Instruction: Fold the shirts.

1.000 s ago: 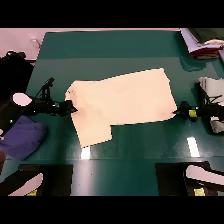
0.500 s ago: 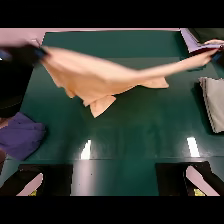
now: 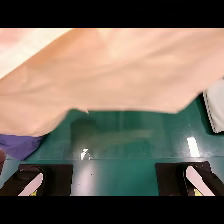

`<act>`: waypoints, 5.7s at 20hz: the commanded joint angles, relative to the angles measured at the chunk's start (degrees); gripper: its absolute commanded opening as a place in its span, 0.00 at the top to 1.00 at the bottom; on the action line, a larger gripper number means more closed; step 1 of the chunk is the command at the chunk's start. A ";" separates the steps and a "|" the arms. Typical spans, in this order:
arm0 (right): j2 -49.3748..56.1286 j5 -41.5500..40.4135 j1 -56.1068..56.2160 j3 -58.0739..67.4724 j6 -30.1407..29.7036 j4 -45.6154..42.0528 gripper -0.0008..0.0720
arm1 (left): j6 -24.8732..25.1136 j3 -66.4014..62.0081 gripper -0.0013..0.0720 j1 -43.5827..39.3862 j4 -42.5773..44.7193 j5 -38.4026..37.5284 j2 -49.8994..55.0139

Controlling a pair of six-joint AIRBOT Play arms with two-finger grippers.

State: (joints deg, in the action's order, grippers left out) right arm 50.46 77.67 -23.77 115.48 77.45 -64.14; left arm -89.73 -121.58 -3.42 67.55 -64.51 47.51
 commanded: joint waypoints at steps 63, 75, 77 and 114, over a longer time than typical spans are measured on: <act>19.54 7.87 10.01 -34.18 2.93 -6.36 0.48 | 3.04 99.93 0.95 5.18 -17.00 6.75 -2.58; 17.03 1.99 -10.58 -84.32 -1.53 -1.05 0.34 | 4.31 92.17 0.95 5.18 -15.17 0.76 -2.58; 18.51 -0.24 -8.63 -86.31 -1.64 1.66 0.35 | 4.31 92.17 0.95 5.18 -15.17 0.50 -2.58; 38.71 2.64 10.99 -32.39 -3.63 -2.78 0.49 | 5.75 62.34 0.24 5.18 -7.61 4.81 23.02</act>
State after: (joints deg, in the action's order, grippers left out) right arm 87.61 78.35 -10.28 80.55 77.62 -67.55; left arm -83.88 -57.80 1.74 60.38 -59.13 69.73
